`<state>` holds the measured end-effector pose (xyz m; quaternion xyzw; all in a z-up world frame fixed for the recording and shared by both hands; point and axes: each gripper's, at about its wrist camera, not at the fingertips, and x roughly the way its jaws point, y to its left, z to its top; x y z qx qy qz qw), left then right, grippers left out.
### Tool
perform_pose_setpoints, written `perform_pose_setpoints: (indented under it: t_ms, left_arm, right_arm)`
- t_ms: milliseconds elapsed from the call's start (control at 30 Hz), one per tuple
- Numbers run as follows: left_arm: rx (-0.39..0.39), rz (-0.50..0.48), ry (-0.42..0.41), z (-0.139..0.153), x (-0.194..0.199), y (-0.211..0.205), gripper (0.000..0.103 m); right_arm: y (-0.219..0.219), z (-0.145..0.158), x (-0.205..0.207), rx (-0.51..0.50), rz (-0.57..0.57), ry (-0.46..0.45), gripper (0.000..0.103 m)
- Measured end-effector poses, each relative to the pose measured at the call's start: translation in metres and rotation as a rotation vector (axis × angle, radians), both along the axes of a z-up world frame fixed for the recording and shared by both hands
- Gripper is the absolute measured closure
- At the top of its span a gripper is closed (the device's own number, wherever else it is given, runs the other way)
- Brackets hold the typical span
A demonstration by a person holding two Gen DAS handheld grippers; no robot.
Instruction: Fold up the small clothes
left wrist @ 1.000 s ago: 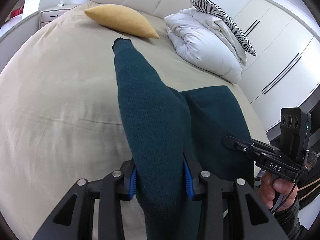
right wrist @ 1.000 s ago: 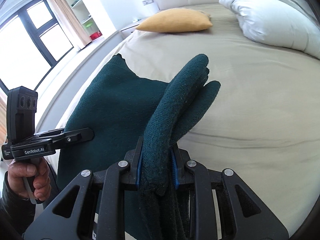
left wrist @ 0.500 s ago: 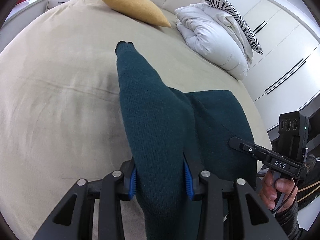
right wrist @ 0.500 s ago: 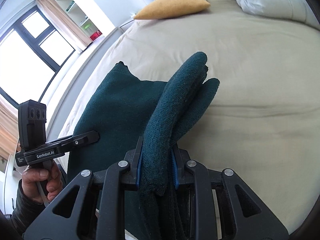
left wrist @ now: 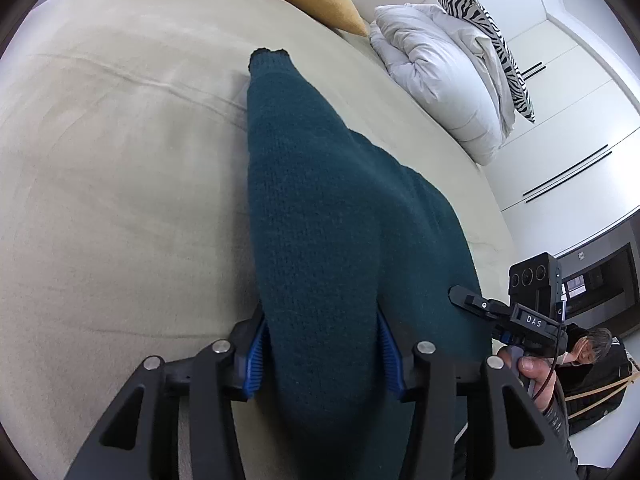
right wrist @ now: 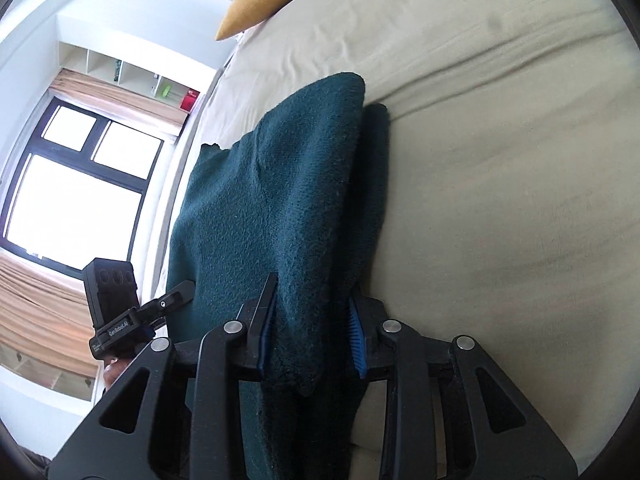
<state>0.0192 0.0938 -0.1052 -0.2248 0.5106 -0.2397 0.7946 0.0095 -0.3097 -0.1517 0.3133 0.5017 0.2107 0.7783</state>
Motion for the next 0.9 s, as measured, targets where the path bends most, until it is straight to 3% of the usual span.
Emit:
perform_pose_setpoints:
  t_ms: [200,367,500,667,733,767,800,900]
  left_arm:
    - [-0.009,0.006,-0.005,0.001,-0.001,0.002,0.051]
    - [0.008,0.066,-0.042,0.014,-0.011,0.006,0.042]
    - [0.091,0.122,-0.157,0.044,-0.029,0.012,0.029]
    - [0.300,0.200,-0.399,0.098,-0.058,0.006,0.003]
    - [0.382,0.257,-0.497,0.119,-0.070,0.002,0.000]
    - [0.414,0.277,-0.543,0.129,-0.075,0.000,0.000]
    - [0.443,0.295,-0.588,0.139,-0.080,-0.002,0.000]
    - [0.524,0.361,-0.713,0.170,-0.096,-0.010,0.000]
  right_arm:
    - [0.003,0.007,-0.006,-0.018,-0.004,-0.009,0.075]
    - [-0.006,0.026,-0.021,-0.062,-0.038,-0.025,0.071]
    - [-0.018,0.054,-0.033,-0.172,-0.104,-0.074,0.071]
    - [-0.022,0.107,-0.050,-0.385,-0.209,-0.214,0.071]
    - [-0.018,0.127,-0.057,-0.437,-0.242,-0.276,0.070]
    - [-0.013,0.139,-0.062,-0.470,-0.258,-0.320,0.064]
    - [-0.010,0.150,-0.066,-0.503,-0.274,-0.355,0.051]
    - [0.000,0.182,-0.086,-0.593,-0.347,-0.510,0.025]
